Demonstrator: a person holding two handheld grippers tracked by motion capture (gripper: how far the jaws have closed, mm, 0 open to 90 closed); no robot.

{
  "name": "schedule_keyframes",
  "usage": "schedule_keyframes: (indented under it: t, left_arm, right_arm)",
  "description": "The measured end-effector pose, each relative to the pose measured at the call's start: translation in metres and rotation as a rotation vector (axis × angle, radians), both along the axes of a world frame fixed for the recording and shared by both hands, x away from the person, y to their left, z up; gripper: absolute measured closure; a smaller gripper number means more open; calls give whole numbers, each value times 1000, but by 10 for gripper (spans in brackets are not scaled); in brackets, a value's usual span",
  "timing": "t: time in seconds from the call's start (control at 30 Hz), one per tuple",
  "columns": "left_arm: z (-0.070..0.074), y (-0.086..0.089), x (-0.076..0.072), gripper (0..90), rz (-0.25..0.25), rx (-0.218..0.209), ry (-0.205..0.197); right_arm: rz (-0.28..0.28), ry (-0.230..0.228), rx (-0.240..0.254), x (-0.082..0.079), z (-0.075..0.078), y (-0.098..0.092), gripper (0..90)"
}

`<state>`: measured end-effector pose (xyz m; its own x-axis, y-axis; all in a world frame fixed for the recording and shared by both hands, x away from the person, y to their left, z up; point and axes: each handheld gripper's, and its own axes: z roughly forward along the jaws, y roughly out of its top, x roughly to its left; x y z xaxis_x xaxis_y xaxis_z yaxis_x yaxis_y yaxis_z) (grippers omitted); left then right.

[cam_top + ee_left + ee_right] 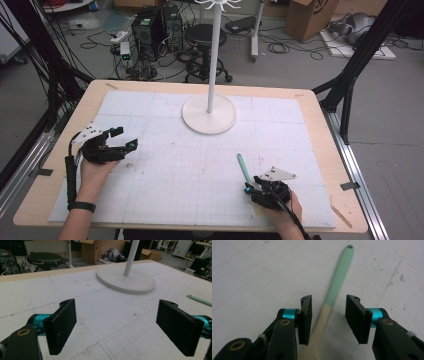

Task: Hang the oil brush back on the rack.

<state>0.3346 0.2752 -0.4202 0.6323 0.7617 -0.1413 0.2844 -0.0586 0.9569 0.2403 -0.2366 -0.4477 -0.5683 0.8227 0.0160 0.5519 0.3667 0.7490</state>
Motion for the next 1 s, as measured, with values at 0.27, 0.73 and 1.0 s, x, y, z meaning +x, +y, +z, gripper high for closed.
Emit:
schedule_keyframes:
  t: [0.27,0.73,1.0]
  left_arm:
    - [0,-1,0,173,0,7,3]
    - [0,-1,-1,174,1,16,6]
    - [1,-1,-2,176,1,18,8]
  right_arm:
    - [-33,17,2,-1,1,4,741]
    - [-37,68,10,3,5,4,821]
    - [0,69,16,8,7,-2,827]
